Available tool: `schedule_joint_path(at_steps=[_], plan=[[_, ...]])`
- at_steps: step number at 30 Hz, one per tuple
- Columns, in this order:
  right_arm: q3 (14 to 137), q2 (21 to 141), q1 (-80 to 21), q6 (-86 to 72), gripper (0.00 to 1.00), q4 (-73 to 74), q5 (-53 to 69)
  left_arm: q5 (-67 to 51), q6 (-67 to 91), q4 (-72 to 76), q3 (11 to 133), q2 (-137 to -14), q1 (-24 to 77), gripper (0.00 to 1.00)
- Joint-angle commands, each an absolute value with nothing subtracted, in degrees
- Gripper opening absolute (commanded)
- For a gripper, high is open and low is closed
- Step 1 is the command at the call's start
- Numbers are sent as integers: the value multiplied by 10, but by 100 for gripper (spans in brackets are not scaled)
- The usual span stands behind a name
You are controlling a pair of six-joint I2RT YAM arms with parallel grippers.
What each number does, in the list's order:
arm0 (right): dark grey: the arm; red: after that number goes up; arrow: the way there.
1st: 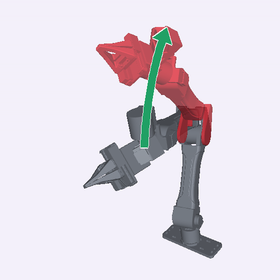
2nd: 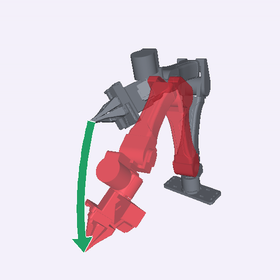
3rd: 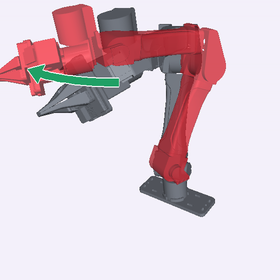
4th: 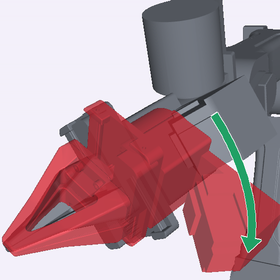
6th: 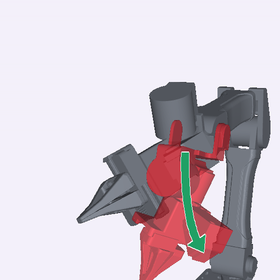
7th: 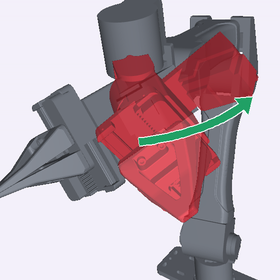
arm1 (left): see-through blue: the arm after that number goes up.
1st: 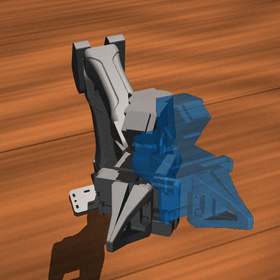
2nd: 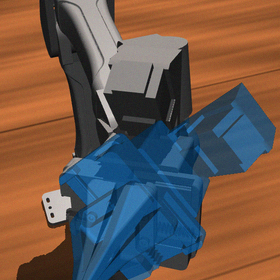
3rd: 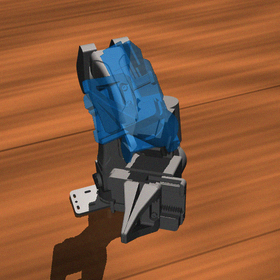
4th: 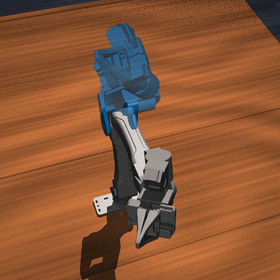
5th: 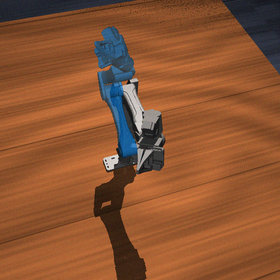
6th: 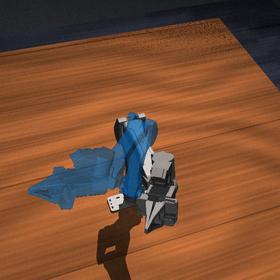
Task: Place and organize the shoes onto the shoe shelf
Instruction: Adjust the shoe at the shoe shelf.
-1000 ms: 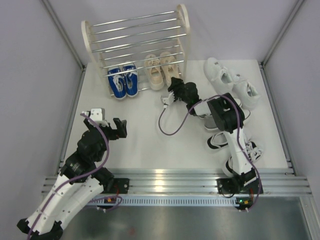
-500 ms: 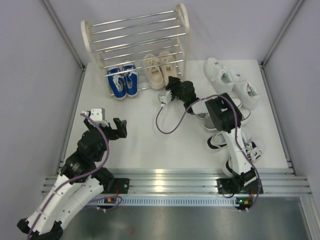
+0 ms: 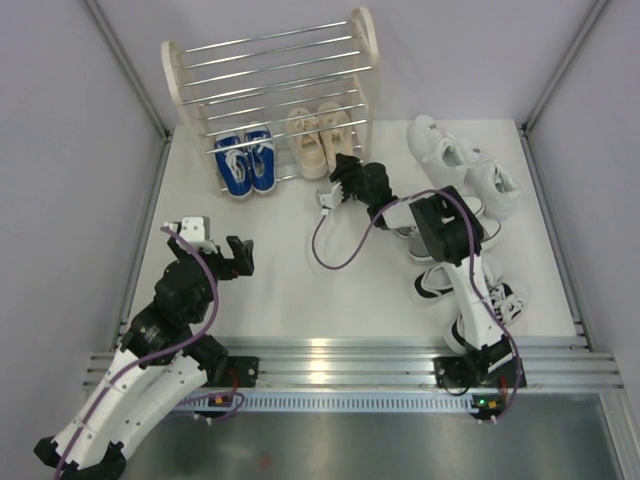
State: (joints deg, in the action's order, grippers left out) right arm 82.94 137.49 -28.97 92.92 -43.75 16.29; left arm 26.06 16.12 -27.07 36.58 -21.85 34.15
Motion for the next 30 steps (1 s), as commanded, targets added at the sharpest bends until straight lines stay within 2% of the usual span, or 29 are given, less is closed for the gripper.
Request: schedule_joint_path(at_steps=[1,4,5,6,7,10,17,30], plan=[[869,1364,-302,932,14,-501,184,267,156,-258,363,-213,342,98],[862,1361,-302,933,32,-494,178,267,156,-258,364,-214,342,98],[858,1359,-301,933,48,-496,178,267,156,-259,363,-213,342,98],[848,1357,-302,933,56,-503,178,267,156,-258,363,-213,342,98],[843,1354,-301,934,70,-507,179,267,156,-258,364,-213,342,98],[821,1345,-301,936,87,-527,183,267,156,-258,363,-211,342,98],[763,1293,-303,927,99,-555,187,265,156,-258,364,-209,342,98],[649,1199,-308,929,99,-542,165,262,157,-258,364,-200,342,98]])
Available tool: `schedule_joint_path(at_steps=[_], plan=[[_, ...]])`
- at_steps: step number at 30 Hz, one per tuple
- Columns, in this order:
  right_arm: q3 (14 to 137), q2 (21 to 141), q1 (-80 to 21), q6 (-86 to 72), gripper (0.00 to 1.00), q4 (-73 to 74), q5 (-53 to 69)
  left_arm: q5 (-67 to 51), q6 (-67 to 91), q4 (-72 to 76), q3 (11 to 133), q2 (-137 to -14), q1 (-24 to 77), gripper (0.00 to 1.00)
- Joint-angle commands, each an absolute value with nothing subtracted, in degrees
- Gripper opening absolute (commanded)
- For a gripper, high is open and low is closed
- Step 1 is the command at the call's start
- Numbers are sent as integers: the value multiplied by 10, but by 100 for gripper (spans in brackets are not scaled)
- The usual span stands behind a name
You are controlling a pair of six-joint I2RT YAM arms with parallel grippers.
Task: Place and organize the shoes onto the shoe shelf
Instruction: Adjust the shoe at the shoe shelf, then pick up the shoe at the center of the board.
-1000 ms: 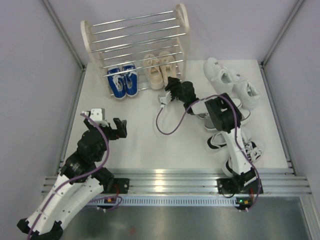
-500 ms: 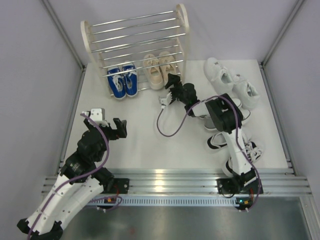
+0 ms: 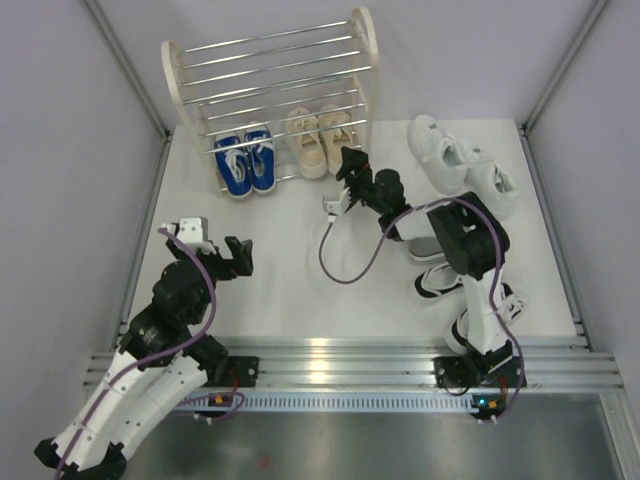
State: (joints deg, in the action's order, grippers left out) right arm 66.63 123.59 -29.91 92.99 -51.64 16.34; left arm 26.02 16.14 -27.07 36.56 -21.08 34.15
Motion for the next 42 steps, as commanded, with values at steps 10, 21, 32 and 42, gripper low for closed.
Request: schedule_joint_path(at_steps=[10,21,32,42], plan=[[597,1151,-315,879,99,-533,117,260,157,-258,364,-202,342,98],[889,1020,-338,520,97,220,96,237,159,-257,364,-203,342,98],[826,868,-283,292,99,297,315,172,214,-260,383,-199,342,98],[698,739,-142,135,97,257,314,10,360,-261,429,-271,342,98]])
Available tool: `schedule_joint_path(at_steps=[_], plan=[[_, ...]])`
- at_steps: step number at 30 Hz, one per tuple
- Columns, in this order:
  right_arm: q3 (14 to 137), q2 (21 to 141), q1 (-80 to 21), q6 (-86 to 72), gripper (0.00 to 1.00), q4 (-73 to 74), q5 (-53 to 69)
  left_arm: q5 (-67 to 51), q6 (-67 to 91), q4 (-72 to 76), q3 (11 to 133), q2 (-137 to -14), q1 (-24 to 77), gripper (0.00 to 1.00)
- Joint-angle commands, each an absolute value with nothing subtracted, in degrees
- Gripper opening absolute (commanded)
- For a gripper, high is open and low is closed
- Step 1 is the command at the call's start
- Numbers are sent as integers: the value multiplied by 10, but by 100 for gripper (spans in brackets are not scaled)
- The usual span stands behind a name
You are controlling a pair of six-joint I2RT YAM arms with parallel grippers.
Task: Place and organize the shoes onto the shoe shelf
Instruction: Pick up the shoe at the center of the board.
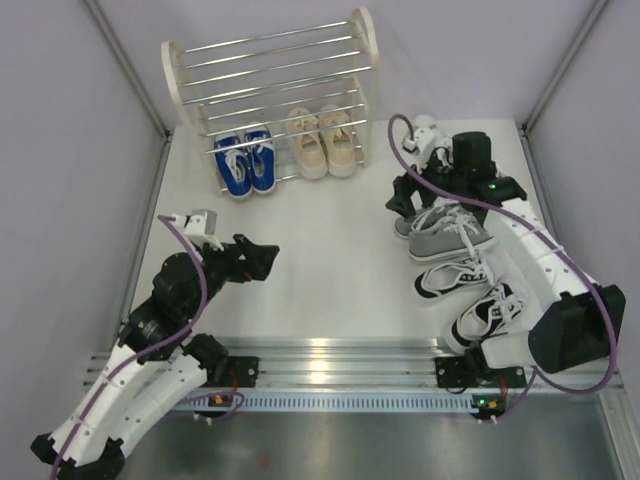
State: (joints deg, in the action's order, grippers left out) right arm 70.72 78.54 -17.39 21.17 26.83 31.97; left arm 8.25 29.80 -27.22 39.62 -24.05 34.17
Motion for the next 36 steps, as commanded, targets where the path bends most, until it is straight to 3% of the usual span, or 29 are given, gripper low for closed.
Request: schedule_joint_path(at_steps=[1,11,16,24,29,36], plan=[[694,736,-118,123,97,266,308,4,372,-261,432,-291,341,98],[592,673,-73,195,94,270,132,-86,386,-254,443,-407,343,98],[567,687,-52,217,93,245,131,-97,391,-247,442,-421,343,97],[590,728,-53,317,92,227,246,-115,403,-209,406,-435,343,97],[671,804,-58,321,80,266,254,-126,409,-199,396,-452,342,97],[664,795,-59,409,73,314,198,-114,402,-201,353,-386,342,97]])
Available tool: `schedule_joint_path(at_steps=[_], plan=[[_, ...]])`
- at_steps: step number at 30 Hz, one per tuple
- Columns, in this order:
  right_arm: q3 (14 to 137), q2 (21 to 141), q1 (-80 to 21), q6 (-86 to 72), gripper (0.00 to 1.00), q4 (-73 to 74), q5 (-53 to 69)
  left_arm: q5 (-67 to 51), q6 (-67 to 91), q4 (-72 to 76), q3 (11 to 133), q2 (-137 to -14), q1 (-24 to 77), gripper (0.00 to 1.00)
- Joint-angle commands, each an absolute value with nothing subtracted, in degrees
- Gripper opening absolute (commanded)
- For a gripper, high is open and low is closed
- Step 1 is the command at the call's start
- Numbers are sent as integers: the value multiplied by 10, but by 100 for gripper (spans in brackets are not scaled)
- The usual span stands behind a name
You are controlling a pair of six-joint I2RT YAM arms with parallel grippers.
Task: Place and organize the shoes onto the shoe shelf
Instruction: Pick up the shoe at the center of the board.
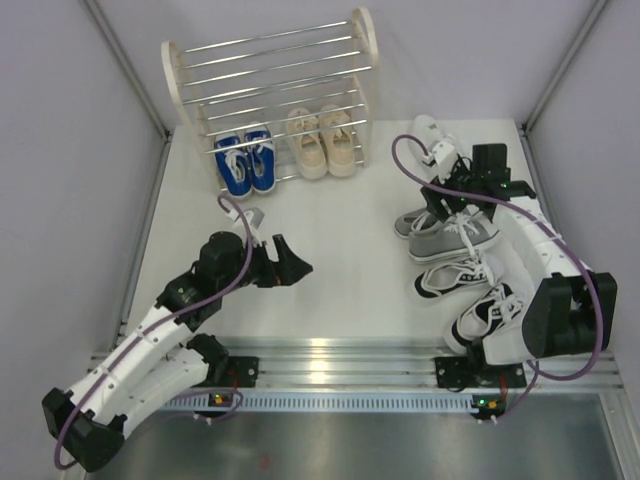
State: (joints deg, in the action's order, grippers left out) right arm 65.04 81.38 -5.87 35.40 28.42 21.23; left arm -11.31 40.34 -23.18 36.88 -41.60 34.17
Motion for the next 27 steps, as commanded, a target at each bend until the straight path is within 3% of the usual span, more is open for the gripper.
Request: schedule_joint_path(at_steps=[1,8,13,20,27], plan=[[663,794,-57,416,72,325,199,-113,404,-200,347,-371,342,97],[655,808,-54,330,65,354,108,-105,439,-203,304,-309,342,97],[604,790,-68,209,67,312,58,-91,427,-217,304,-294,342,97],[584,776,-83,155,69,276,-50,-96,426,-218,294,-298,341,97],[617,752,-89,208,72,266,49,-93,429,-218,289,-297,342,98]])
